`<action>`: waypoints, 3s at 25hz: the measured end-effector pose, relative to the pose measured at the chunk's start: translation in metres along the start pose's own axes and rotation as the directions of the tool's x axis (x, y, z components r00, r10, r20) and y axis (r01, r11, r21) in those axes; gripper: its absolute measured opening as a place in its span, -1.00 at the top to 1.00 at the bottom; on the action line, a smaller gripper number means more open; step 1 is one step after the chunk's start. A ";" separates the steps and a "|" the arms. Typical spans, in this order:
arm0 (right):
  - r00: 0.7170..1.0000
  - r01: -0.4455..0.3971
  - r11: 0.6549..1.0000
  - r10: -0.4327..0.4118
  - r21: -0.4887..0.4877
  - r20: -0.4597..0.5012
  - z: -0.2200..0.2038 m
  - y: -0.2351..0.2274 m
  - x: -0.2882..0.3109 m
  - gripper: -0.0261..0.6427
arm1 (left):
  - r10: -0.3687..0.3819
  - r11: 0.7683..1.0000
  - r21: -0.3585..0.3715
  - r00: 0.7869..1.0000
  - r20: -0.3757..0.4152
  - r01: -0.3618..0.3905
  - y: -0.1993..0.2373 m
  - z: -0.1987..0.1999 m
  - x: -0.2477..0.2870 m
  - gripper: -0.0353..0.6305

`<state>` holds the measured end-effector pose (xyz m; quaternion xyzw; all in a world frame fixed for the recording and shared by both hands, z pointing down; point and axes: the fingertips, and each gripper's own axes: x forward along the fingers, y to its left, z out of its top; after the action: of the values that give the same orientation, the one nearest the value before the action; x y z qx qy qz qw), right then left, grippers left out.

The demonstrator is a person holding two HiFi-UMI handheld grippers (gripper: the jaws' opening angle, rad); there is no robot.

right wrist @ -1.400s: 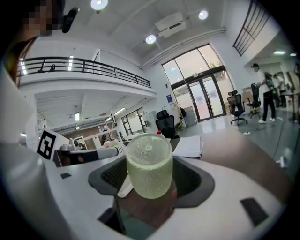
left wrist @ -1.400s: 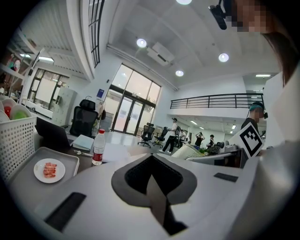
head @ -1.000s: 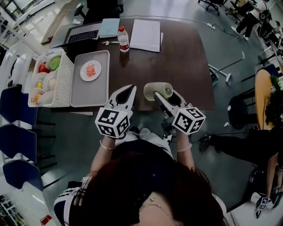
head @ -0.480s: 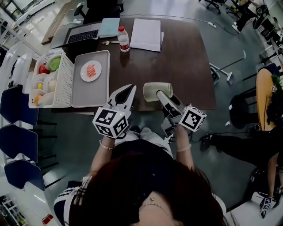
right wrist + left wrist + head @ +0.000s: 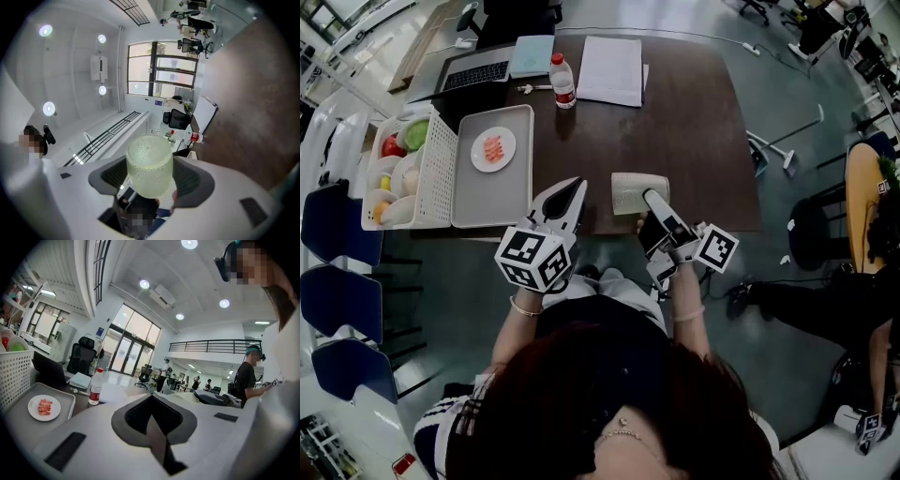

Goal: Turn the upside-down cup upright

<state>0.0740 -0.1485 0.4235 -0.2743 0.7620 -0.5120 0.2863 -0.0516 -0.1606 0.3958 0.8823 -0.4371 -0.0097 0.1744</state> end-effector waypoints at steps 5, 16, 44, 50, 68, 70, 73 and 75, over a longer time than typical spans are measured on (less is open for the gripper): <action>0.999 -0.038 0.998 0.038 0.059 0.000 -0.001 0.000 0.000 -0.02 | -0.019 1.000 0.000 1.000 0.012 0.019 -0.003 0.001 -0.001 0.89; 0.995 -0.103 0.985 0.105 0.137 -0.001 -0.004 0.002 0.001 -0.02 | -0.114 0.993 -0.003 0.993 0.025 0.114 -0.017 0.001 -0.003 0.89; 0.985 -0.165 0.970 0.171 0.181 -0.018 -0.010 0.004 -0.004 -0.02 | -0.409 0.910 0.048 0.910 -0.076 0.413 -0.052 -0.011 -0.006 0.00; 0.983 -0.173 0.968 0.180 0.179 -0.022 -0.010 0.008 -0.004 -0.02 | -0.442 0.894 0.030 0.891 -0.100 0.447 -0.055 -0.014 -0.008 -0.19; 0.967 -0.221 0.951 0.242 0.216 -0.079 -0.024 0.022 0.002 -0.02 | -0.494 0.865 0.025 0.859 -0.136 0.501 -0.079 -0.018 0.008 -0.36; 0.965 -0.228 0.948 0.250 0.223 -0.077 -0.025 0.023 0.001 -0.02 | -0.491 0.866 0.033 0.861 -0.132 0.499 -0.080 -0.018 0.007 -0.36; 0.963 -0.235 0.944 0.258 0.232 -0.076 -0.025 0.023 0.001 -0.02 | -0.485 0.865 0.068 0.862 -0.146 0.497 -0.080 -0.019 0.005 -0.35; 0.963 -0.235 0.943 0.258 0.234 -0.075 -0.026 0.022 0.002 -0.02 | -0.473 0.867 0.093 0.867 -0.155 0.490 -0.079 -0.020 0.005 -0.33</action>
<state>0.0510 -0.1267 0.4102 -0.1156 0.7420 -0.5679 0.3368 0.0155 -0.1147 0.3906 0.9716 -0.1906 0.0315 0.1364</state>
